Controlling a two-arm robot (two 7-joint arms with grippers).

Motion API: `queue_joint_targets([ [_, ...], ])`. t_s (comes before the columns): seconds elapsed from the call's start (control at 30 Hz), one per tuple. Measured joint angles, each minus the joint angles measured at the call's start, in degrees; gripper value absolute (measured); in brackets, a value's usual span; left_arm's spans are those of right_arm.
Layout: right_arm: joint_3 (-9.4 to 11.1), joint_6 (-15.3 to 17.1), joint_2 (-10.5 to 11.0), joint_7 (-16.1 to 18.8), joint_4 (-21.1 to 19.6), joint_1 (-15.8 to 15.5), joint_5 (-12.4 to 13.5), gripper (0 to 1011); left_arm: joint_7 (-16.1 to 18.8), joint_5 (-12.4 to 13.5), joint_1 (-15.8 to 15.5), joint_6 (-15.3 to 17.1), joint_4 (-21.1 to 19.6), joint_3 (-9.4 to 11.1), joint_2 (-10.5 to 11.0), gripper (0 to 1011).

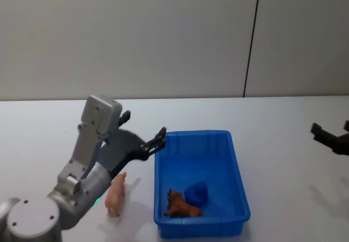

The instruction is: Pick up the two dolls from the table and place them into the box.

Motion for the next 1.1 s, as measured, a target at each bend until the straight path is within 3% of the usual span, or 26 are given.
queue_joint_targets([
  [0.3, 1.7, -0.1, 1.0, -2.3, -0.5, -1.6, 3.4, 1001, 1.4, -6.3, 4.5, 4.6, -3.6, -1.5, 4.3, 1003],
  [0.6, 2.5, -0.2, 1.6, -3.4, -0.7, -2.4, 5.1, 1001, 2.1, -11.8, 7.9, 7.9, -4.3, -2.3, 6.9, 1003],
  [0.83, 2.8, -0.2, 1.8, -3.9, -0.8, -2.7, 5.7, 1001, 1.3, -13.8, 8.6, 9.8, -3.2, -2.6, 7.4, 1003],
  [1.1, 3.0, -0.2, 1.9, -4.1, -0.9, -2.9, 6.1, 1001, -0.4, -14.4, 7.9, 11.6, -0.9, -2.9, 7.1, 1003],
])
